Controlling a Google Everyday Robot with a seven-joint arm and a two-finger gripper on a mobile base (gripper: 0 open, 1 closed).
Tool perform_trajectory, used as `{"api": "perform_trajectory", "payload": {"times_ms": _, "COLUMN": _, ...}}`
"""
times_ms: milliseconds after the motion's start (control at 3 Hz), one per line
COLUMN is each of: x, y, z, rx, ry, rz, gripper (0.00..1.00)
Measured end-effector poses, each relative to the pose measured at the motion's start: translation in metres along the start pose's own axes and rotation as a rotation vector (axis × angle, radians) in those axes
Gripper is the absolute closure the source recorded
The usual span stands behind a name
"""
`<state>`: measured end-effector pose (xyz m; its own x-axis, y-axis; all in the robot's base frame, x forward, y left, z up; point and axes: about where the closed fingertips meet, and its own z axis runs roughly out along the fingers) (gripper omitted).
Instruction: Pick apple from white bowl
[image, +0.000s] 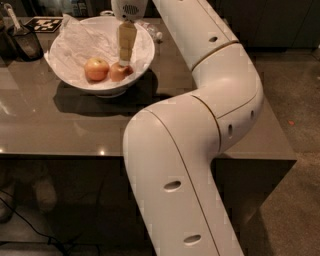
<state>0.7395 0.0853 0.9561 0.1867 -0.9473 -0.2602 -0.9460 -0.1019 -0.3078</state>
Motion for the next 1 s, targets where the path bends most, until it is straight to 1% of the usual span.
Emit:
{"api": "perform_trajectory", "payload": {"times_ms": 667, "x": 0.009, "y": 0.003, "z": 0.011, "rx": -0.028, "ry": -0.01, "rz": 0.006, "gripper": 0.1}}
{"api": "perform_trajectory", "payload": {"times_ms": 1000, "x": 0.018, "y": -0.005, "z": -0.029, "rx": 0.06, "ry": -0.03, "rz": 0.008, "gripper": 0.0}}
